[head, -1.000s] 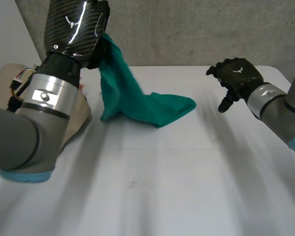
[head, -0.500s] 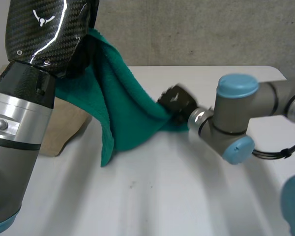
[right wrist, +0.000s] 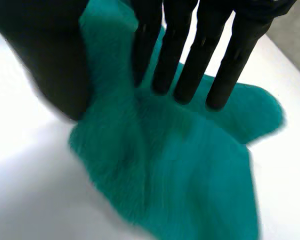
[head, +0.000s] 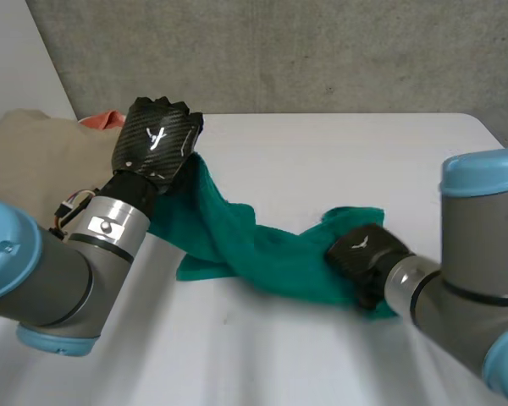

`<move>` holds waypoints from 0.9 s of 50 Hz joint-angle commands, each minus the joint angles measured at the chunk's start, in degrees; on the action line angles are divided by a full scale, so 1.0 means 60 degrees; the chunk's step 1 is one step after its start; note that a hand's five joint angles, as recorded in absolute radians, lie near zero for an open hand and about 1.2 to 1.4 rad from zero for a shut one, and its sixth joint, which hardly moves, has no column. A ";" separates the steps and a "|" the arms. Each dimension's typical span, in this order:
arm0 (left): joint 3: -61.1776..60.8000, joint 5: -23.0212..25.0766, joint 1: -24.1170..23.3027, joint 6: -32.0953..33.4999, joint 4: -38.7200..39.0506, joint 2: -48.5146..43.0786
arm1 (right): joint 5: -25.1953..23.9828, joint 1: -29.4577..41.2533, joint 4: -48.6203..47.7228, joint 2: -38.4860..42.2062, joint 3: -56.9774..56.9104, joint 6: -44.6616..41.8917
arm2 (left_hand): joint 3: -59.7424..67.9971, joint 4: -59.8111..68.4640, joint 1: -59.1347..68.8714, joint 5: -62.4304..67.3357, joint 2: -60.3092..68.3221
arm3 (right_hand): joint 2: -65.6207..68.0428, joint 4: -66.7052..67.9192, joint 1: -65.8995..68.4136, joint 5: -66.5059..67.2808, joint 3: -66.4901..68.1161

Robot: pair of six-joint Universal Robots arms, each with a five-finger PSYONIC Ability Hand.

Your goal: Fold the laundry.

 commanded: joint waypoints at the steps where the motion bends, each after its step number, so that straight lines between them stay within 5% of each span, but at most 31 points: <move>1: 0.0171 -0.0011 -0.0006 -0.0022 -0.0174 0.0023 | -0.0157 -0.0509 -0.0372 0.0042 -0.1149 0.1082 | 0.1904 0.1861 0.2088 0.2323 0.1880 | -0.3459 -0.3579 -0.3459 -0.3539 -0.3558; 12: -0.0371 0.0004 -0.0050 -0.0036 -0.0365 0.0960 | -0.0508 -0.1756 0.0302 0.0612 -0.2527 -0.0703 | 0.1904 0.1861 0.2088 0.2323 0.1880 | -0.4415 -0.4535 -0.4415 -0.4496 -0.4514; 20: -0.0752 0.0004 -0.0006 -0.0036 -0.0453 0.1327 | -0.0906 -0.1771 0.0389 0.2002 -0.2791 -0.2300 | 0.1904 0.1861 0.2088 0.2323 0.1880 | -0.2706 -0.2826 -0.2706 -0.2787 -0.2805; 33: -0.1001 0.0004 0.0052 -0.0051 -0.0453 0.1356 | -0.0831 -0.1771 0.0024 0.2693 -0.2381 -0.2449 | 0.1904 0.1861 0.2088 0.2323 0.1880 | -0.0743 -0.0863 -0.0743 -0.0824 -0.0842; 45: -0.1119 -0.0011 0.0199 -0.0036 -0.0496 0.1400 | -0.0802 -0.1786 -0.1103 0.2387 -0.1811 -0.2376 | 0.1904 0.1861 0.2088 0.2323 0.1880 | 0.6228 0.6108 0.6228 0.6147 0.6129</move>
